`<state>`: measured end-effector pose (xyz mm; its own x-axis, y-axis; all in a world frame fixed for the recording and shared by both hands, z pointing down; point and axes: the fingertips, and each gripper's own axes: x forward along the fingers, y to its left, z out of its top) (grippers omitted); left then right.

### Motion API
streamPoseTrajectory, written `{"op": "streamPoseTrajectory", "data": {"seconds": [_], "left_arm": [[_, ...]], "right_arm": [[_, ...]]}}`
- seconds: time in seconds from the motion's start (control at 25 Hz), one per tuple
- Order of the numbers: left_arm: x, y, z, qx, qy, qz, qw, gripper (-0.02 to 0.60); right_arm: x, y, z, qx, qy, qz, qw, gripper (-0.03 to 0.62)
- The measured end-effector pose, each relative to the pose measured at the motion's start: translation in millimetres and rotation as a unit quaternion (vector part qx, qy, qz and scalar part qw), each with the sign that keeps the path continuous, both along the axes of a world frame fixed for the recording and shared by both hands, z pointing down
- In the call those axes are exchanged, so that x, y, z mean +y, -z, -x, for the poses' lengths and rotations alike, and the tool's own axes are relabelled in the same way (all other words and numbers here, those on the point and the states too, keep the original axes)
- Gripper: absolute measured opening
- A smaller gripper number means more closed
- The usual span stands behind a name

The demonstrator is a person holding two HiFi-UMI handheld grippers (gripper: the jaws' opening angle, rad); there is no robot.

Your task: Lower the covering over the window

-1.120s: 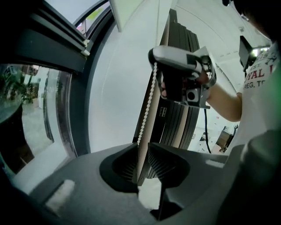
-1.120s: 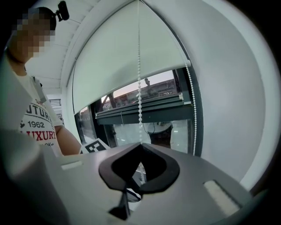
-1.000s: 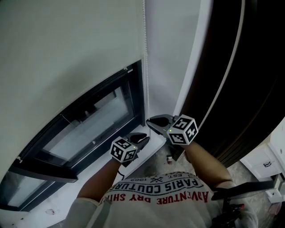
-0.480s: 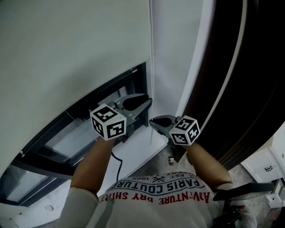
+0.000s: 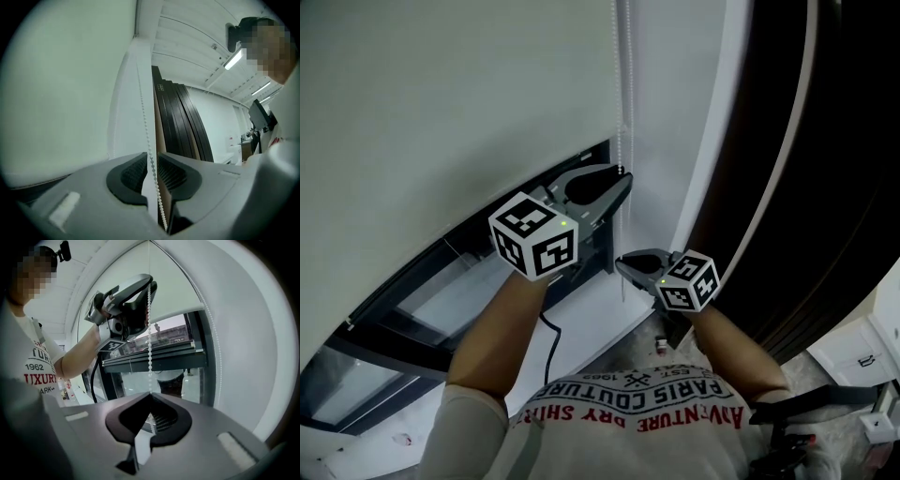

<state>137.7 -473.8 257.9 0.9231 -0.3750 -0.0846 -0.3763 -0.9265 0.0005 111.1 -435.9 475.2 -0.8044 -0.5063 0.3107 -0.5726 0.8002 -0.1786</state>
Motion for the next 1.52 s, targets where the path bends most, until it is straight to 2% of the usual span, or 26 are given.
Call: {"op": "streamPoseTrajectory", "data": {"seconds": [0.12,0.48,0.6,0.68,0.84,1.0,1.2,1.4,1.52], "left_arm": [[-6,2,3,0.004,0.018,0.008,0.9998,0.021],[-4,3,7,0.019,0.016,0.018,0.9995,0.006],[-2,-1,8,0.011,0.015,0.017,0.9997,0.005],[-2,-16,8,-0.008,0.018,0.021,0.9996,0.005],[-3,-50,7,-0.024,0.023,0.04,0.9987,0.005],[-3,-93,5,-0.063,0.031,0.056,0.9959,0.005],[1,-133,8,-0.07,0.04,0.087,0.9929,0.005],[-2,-164,11,-0.092,0.06,0.086,0.9902,0.005],[-9,-183,20,-0.095,0.074,0.106,0.9871,0.005]], "right_arm": [[0,0,0,0.001,-0.002,-0.001,1.0,0.006],[-1,1,-1,-0.008,-0.007,-0.002,1.0,0.006],[-1,-4,-2,-0.002,-0.009,0.003,1.0,0.006],[3,-18,-2,0.013,-0.007,0.016,1.0,0.006],[10,-50,-5,0.011,-0.011,0.056,0.998,0.006],[20,-89,-10,0.047,-0.009,0.09,0.995,0.006],[30,-125,-21,0.038,-0.028,0.136,0.99,0.006],[39,-149,-24,0.066,-0.026,0.155,0.985,0.006],[45,-161,-21,0.074,-0.023,0.169,0.983,0.008]]}}
